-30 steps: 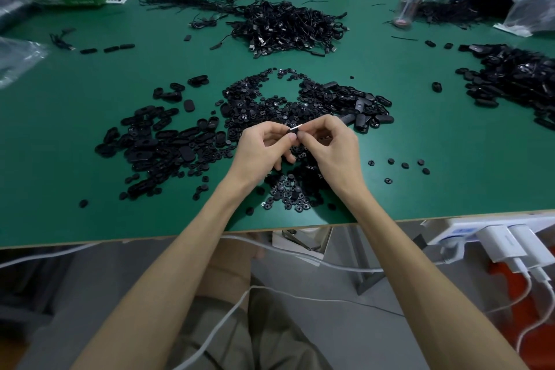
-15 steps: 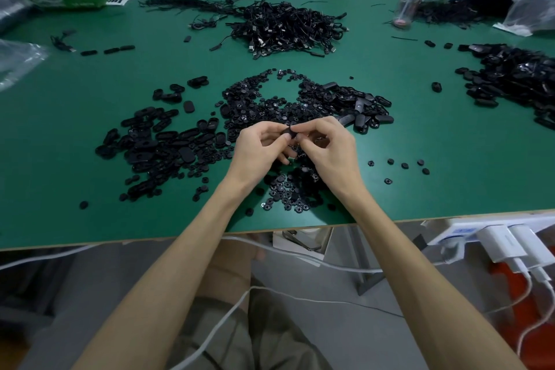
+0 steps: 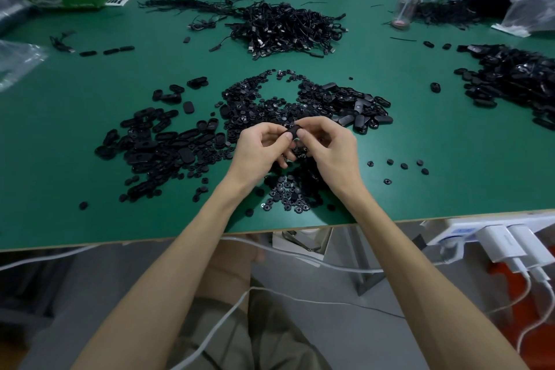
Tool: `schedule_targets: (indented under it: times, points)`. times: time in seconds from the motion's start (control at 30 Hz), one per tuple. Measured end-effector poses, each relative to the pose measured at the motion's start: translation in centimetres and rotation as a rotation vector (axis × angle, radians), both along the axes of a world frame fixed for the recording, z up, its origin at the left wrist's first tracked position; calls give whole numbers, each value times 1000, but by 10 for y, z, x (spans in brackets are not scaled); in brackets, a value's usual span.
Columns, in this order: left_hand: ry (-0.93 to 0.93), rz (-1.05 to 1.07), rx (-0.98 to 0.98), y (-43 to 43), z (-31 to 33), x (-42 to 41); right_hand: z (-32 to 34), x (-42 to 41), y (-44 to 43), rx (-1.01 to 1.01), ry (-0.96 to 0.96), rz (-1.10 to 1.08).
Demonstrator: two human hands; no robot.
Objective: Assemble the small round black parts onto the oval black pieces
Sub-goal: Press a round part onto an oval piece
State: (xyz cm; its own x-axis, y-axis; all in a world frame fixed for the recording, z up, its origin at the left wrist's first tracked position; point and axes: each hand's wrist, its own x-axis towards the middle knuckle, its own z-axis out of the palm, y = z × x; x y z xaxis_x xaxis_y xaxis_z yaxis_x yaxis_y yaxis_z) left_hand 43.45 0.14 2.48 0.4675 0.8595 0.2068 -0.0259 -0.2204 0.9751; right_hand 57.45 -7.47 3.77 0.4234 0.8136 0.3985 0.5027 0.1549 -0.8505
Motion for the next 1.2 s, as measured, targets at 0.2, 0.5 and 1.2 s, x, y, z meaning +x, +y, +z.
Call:
schedule_targets:
  times: [0.2, 0.5, 1.2]
  points:
    - [57, 18, 37, -1, 0, 0, 0, -1, -1, 6, 17, 7]
    - [153, 52, 105, -1, 1, 0, 1, -6, -3, 1, 21, 61]
    - [108, 326, 313, -5, 8, -3, -8, 16, 3, 140, 392, -351]
